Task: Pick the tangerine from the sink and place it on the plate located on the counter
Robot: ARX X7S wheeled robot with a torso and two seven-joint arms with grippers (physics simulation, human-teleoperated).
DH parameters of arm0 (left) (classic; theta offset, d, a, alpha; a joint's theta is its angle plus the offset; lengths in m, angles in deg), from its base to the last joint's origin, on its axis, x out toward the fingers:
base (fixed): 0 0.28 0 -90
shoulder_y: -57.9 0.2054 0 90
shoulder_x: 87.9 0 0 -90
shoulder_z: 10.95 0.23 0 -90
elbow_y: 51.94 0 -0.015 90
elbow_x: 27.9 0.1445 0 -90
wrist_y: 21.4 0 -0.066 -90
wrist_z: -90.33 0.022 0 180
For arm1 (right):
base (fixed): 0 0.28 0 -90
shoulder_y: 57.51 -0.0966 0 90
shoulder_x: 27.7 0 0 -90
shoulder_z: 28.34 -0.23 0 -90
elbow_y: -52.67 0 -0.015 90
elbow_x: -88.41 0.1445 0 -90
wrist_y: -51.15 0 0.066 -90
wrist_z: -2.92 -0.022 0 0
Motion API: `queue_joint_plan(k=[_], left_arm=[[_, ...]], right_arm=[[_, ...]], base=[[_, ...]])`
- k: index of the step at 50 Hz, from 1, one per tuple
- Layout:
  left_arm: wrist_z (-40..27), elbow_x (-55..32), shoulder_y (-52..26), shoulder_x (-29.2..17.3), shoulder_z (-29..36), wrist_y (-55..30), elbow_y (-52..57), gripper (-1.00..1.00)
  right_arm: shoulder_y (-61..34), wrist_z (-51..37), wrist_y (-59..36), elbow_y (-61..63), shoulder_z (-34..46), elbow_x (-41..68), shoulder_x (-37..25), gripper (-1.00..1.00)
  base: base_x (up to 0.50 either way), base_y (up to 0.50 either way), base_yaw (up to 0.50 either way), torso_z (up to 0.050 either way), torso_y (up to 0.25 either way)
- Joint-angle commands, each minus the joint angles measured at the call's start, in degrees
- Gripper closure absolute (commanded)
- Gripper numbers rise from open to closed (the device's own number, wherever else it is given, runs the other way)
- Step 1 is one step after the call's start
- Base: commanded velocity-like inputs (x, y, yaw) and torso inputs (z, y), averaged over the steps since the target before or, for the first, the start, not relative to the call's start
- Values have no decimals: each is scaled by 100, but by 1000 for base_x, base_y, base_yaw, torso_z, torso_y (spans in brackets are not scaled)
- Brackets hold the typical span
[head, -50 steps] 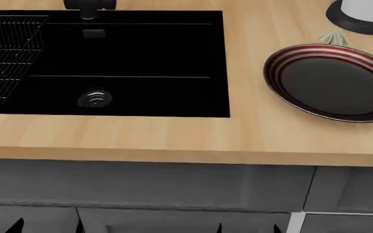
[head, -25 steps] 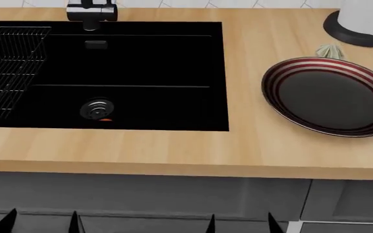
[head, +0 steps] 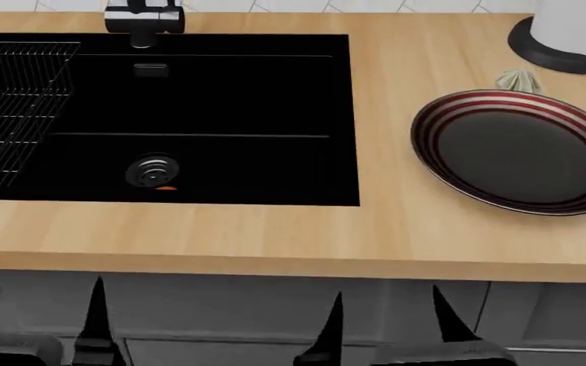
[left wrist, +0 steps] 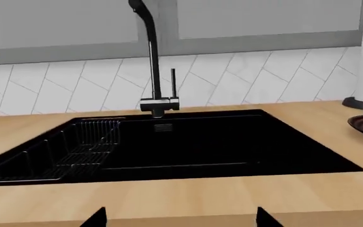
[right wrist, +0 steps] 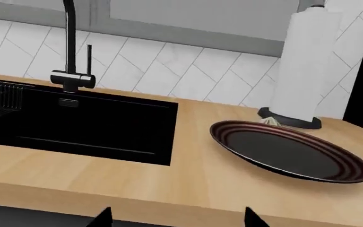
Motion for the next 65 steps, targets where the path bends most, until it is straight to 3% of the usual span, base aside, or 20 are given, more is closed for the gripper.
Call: queue_joint_plan(k=[1,13,21,25,30,36,41,44,47,65], left_arm=[[-25,-304,-988,-112,-5,-1905,1429,-100],[31,-887,-2721,14,-342,-3357,1238,-100],[232,-851,-4105,110,-223,-2981,-764,-100],[459,-1099,-4732,242,-381,-2963,-1838,-100],[495,-886,-5565,275,-287,-2386,-3460,-100],[480,-689,-6222,357,-185,-1651,-5020,-100],[525,-474,-7035,442,-67,-607,-7124,-100],[631,-468,-7611,508,-95,113,-8556,-100],[710,-399,-8071,585,-90,922,-9981,-100],[717,76,-7781,604,-305,997,-9990,-100]], right_arm=[[-729,63,-1285,1126,137,-135,-189,-100],[-2326,364,-2444,767,142,24,-168,-100],[-3689,679,-2469,-803,114,279,-27,-100],[-4454,755,-2073,-2269,138,271,35,-100],[-5365,993,-1073,-4377,58,398,140,-100],[-6169,1039,-597,-5811,131,349,234,-100],[-6938,1185,166,-7499,151,372,364,-100],[-7643,1231,1093,-9242,210,306,497,-100],[-7807,1268,1169,-9596,128,345,489,-100],[-7750,1570,1064,-9598,-141,182,556,-100]], base=[[0,0,0,50,39],[0,0,0,50,38],[0,0,0,50,38],[0,0,0,50,40],[0,0,0,50,39],[0,0,0,50,39],[0,0,0,50,39],[0,0,0,50,40],[0,0,0,50,38],[402,-189,0,50,38]])
